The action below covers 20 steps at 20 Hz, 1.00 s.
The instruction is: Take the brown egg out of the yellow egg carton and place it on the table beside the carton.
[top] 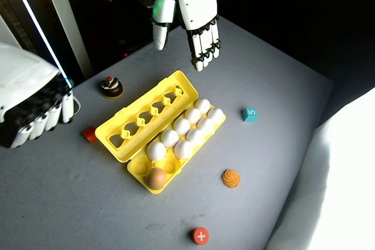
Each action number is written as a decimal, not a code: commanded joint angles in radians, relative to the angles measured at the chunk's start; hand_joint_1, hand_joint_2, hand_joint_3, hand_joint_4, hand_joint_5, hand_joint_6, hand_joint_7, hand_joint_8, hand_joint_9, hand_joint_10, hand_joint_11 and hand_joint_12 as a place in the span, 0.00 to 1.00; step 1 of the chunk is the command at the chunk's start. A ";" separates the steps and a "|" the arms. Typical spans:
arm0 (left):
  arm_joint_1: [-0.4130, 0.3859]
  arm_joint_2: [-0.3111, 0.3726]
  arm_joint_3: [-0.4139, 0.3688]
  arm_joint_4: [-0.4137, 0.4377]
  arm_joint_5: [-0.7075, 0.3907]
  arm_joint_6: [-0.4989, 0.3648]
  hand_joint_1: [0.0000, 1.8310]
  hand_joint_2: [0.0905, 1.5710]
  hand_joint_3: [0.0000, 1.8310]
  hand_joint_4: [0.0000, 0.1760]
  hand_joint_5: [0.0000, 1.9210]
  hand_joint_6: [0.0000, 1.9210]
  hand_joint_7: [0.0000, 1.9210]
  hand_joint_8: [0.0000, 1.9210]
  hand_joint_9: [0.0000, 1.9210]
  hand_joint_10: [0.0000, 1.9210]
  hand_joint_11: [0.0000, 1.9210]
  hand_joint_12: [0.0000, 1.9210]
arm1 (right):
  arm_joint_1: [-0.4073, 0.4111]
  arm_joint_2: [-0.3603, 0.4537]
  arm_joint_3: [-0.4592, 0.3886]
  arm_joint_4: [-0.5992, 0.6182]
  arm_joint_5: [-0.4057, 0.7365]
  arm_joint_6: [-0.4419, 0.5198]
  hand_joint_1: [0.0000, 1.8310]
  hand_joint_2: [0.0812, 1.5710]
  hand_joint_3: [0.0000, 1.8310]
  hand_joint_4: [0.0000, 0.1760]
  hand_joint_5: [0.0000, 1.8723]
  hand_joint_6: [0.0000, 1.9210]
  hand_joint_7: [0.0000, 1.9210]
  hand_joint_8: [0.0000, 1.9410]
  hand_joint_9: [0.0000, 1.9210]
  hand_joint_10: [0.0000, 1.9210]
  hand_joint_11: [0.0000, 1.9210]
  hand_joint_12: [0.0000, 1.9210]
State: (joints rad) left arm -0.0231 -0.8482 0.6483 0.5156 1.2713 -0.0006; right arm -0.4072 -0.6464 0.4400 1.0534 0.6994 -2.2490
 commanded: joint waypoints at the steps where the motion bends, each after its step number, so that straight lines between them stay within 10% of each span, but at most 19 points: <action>1: -0.009 0.002 0.004 0.051 -0.015 0.001 0.00 0.54 0.16 0.00 0.00 0.00 0.00 0.00 0.00 0.00 0.00 0.00 | 0.014 0.005 -0.004 -0.049 0.072 -0.002 0.00 0.64 0.06 0.00 0.01 0.02 0.00 0.02 0.00 0.01 0.00 0.02; 12: -0.012 0.002 0.003 0.051 -0.015 0.001 0.00 0.62 0.04 0.00 0.00 0.00 0.00 0.00 0.00 0.00 0.00 0.00 | 0.039 0.002 0.003 -0.019 0.126 -0.003 0.00 0.56 0.00 0.00 0.08 0.01 0.02 0.00 0.00 0.00 0.00 0.00; 16: -0.012 0.001 0.003 0.049 -0.015 0.002 0.00 0.62 0.03 0.00 0.00 0.00 0.00 0.00 0.00 0.00 0.00 0.00 | 0.066 -0.044 0.084 -0.018 0.080 -0.003 0.06 0.48 0.00 0.77 0.34 0.01 0.04 0.00 0.00 0.00 0.00 0.00; 19: -0.010 0.002 0.004 0.049 -0.015 0.002 0.00 0.62 0.03 0.00 0.00 0.00 0.00 0.00 0.00 0.00 0.00 0.00 | 0.068 -0.117 0.176 -0.018 0.065 -0.006 0.18 0.48 0.00 0.76 0.39 0.01 0.02 0.00 0.00 0.00 0.00 0.00; 20: -0.010 0.002 0.004 0.049 -0.015 0.002 0.00 0.62 0.03 0.00 0.00 0.00 0.00 0.00 0.00 0.00 0.00 0.00 | 0.073 -0.149 0.219 -0.019 0.060 -0.013 0.24 0.49 0.00 0.61 0.40 0.01 0.02 0.00 0.00 0.00 0.00 0.00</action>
State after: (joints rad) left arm -0.0231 -0.8482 0.6483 0.5148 1.2728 -0.0002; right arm -0.3508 -0.8024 0.6582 1.0908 0.6964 -2.2604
